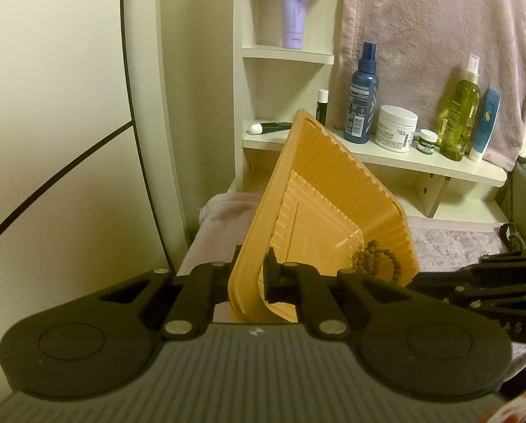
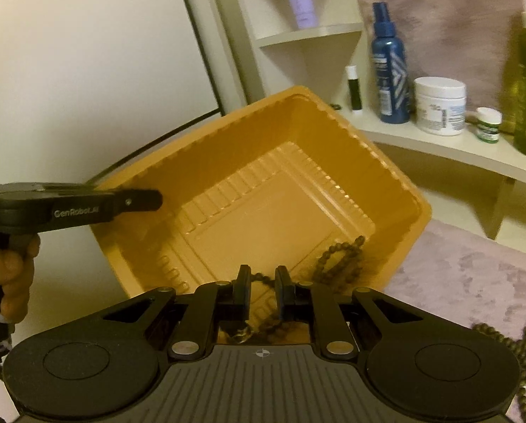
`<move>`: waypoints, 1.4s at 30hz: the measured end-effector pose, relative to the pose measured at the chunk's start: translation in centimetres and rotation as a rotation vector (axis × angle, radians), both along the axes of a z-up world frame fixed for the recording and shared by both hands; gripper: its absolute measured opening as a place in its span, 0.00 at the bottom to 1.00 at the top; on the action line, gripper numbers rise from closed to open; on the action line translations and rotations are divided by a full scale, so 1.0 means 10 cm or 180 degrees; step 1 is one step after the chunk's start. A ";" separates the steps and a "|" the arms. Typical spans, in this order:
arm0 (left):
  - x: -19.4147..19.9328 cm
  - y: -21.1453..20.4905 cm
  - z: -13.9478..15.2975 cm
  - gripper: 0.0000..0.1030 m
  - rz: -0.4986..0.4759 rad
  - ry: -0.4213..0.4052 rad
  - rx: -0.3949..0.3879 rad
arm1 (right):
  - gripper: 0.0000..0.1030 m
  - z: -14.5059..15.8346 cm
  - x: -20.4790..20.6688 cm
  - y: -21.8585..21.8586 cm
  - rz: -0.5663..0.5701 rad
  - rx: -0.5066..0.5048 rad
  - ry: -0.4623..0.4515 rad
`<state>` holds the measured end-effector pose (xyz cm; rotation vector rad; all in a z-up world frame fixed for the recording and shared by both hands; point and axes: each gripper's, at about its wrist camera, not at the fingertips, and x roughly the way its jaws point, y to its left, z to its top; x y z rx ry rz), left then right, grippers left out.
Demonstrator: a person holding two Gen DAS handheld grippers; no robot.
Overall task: Organize jewelry
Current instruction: 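Grasp a dark bead strand beside the watch with the right gripper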
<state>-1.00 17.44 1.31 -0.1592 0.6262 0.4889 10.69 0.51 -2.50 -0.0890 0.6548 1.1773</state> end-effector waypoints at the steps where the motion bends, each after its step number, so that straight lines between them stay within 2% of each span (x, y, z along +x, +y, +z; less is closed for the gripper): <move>1: 0.00 0.00 0.00 0.08 0.0001 -0.0001 -0.0002 | 0.14 0.01 0.00 -0.03 -0.0024 0.0021 -0.0001; 8: 0.00 -0.01 0.00 0.08 0.0000 0.0001 0.0007 | 0.15 0.01 0.08 -0.37 -0.0424 0.0026 -0.0054; 13: 0.01 -0.01 0.00 0.08 -0.0002 0.0001 0.0010 | 0.18 -0.08 0.08 -0.65 -0.0813 -0.0137 -0.0211; 21: 0.00 -0.02 0.00 0.08 0.0002 0.0001 0.0019 | 0.28 -0.31 0.14 -1.21 -0.1424 -0.0413 -0.0220; 27: 0.00 -0.03 0.00 0.08 0.0007 0.0003 0.0024 | 0.29 -0.43 0.21 -1.53 -0.1782 -0.0595 -0.0328; 42: -0.02 -0.02 -0.01 0.08 0.0005 0.0032 0.0053 | 0.29 -0.55 0.39 -1.69 -0.1983 -0.0813 -0.0574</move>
